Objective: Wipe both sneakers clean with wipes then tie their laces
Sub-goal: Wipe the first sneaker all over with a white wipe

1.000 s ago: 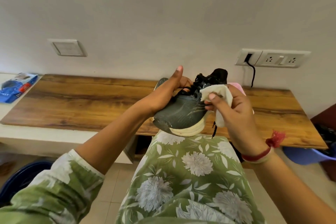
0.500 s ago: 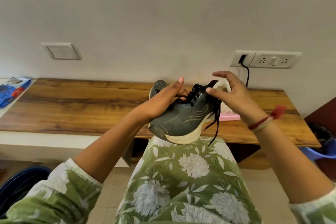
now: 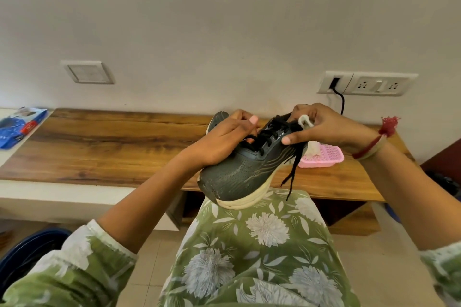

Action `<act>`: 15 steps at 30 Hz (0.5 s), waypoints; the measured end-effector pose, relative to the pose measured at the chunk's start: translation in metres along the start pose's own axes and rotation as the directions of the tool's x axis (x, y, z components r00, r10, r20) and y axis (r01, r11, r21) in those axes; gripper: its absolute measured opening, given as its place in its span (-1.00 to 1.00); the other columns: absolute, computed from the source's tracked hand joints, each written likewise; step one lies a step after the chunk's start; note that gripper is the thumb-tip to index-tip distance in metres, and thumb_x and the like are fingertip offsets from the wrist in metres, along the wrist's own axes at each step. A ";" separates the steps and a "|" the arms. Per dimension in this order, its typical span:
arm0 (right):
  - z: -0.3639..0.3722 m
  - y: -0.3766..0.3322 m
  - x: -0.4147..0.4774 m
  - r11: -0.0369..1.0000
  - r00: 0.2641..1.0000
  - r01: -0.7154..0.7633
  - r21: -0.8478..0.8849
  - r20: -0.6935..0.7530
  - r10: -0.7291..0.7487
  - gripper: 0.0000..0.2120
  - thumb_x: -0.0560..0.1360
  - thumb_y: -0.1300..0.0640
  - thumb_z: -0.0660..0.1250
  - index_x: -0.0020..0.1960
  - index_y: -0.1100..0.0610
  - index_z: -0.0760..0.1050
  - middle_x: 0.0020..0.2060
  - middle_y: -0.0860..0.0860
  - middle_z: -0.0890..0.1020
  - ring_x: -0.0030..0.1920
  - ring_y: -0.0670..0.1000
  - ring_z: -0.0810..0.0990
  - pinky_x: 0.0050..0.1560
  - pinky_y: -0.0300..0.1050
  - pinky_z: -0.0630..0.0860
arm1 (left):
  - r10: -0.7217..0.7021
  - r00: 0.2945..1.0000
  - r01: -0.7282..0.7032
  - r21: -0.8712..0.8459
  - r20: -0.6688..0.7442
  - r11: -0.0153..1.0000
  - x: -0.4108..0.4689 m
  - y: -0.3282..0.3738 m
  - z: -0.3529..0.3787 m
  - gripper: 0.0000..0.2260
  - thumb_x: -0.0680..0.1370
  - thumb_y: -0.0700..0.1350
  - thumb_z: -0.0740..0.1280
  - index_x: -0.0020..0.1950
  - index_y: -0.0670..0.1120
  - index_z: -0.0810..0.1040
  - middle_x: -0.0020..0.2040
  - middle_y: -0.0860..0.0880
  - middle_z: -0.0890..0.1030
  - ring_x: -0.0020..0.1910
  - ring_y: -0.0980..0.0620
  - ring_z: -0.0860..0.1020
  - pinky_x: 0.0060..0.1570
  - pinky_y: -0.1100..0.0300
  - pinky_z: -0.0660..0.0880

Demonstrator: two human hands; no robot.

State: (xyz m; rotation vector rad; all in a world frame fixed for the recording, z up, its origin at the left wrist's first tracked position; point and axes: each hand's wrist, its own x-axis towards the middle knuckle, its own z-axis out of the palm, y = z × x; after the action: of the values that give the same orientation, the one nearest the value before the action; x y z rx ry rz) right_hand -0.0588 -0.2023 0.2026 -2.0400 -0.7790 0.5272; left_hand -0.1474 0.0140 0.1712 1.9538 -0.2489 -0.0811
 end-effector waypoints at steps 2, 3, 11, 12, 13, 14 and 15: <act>0.002 -0.004 -0.002 0.999 0.999 0.037 -0.033 -0.018 -0.038 -0.82 0.17 0.07 0.54 -0.26 0.02 0.60 -0.24 -0.03 0.48 -0.19 -0.05 0.52 -0.14 -0.18 0.46 | 0.067 0.997 -0.064 0.098 -0.025 0.993 -0.002 0.000 -0.003 -0.59 0.52 0.24 0.02 -0.25 0.06 0.55 0.09 0.00 0.45 0.27 0.18 0.38 0.28 0.29 0.27; 0.003 -0.007 -0.003 0.998 0.998 0.046 -0.050 -0.028 -0.048 -0.82 0.17 0.05 0.53 -0.26 0.01 0.60 -0.25 -0.03 0.47 -0.19 -0.04 0.51 -0.14 -0.17 0.45 | 0.092 0.995 -0.087 0.140 -0.028 0.986 -0.003 -0.002 -0.005 -0.60 0.53 0.24 0.02 -0.19 0.09 0.57 0.17 0.00 0.45 0.28 0.25 0.36 0.28 0.33 0.26; 0.008 -0.011 -0.002 0.995 0.990 0.075 -0.073 -0.116 -0.083 -0.79 0.13 -0.02 0.52 -0.26 -0.03 0.60 -0.25 -0.05 0.47 -0.20 -0.04 0.50 -0.14 -0.14 0.42 | 0.103 0.977 -0.164 0.345 0.186 0.924 -0.009 -0.007 -0.010 -0.33 0.43 0.50 -0.10 0.07 0.13 0.61 0.49 -0.01 0.26 0.43 0.17 0.25 0.27 0.40 0.19; 0.010 -0.011 -0.002 0.992 0.989 0.081 -0.092 -0.118 -0.092 -0.78 0.13 -0.04 0.52 -0.25 -0.03 0.61 -0.26 -0.06 0.47 -0.20 -0.05 0.50 -0.14 -0.14 0.42 | 0.092 0.977 -0.151 0.320 0.193 0.935 -0.009 -0.006 -0.009 -0.36 0.42 0.52 -0.09 0.02 0.17 0.61 0.47 -0.02 0.29 0.41 0.19 0.27 0.25 0.45 0.19; 0.012 -0.012 -0.002 0.991 0.988 0.084 -0.105 -0.122 -0.097 -0.76 0.13 -0.06 0.52 -0.24 -0.02 0.62 -0.26 -0.06 0.47 -0.20 -0.05 0.49 -0.14 -0.14 0.42 | 0.093 0.979 -0.140 0.269 0.181 0.953 -0.009 -0.005 -0.009 -0.41 0.41 0.52 -0.07 -0.03 0.22 0.59 0.44 -0.02 0.34 0.37 0.21 0.32 0.23 0.48 0.21; 0.012 -0.012 -0.002 0.991 0.987 0.082 -0.107 -0.130 -0.096 -0.75 0.13 -0.06 0.52 -0.24 -0.01 0.62 -0.26 -0.07 0.46 -0.20 -0.06 0.49 -0.15 -0.14 0.41 | 0.102 0.982 -0.133 0.203 0.157 0.970 -0.009 -0.004 -0.009 -0.44 0.40 0.53 -0.05 -0.05 0.23 0.57 0.39 -0.02 0.39 0.32 0.22 0.37 0.24 0.46 0.24; 0.012 -0.013 -0.002 0.992 0.986 0.077 -0.103 -0.140 -0.091 -0.74 0.13 -0.06 0.51 -0.23 0.01 0.62 -0.27 -0.08 0.46 -0.21 -0.08 0.49 -0.15 -0.15 0.41 | 0.107 0.985 -0.125 0.132 0.132 0.983 -0.008 -0.004 -0.008 -0.44 0.40 0.53 -0.04 -0.06 0.22 0.58 0.34 -0.03 0.44 0.29 0.20 0.41 0.28 0.37 0.27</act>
State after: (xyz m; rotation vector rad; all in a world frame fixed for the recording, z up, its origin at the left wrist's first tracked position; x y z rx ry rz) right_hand -0.0717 -0.1909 0.2068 -2.0978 -0.8131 0.2948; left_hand -0.1535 0.0251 0.1699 2.0720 -0.4614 -0.1120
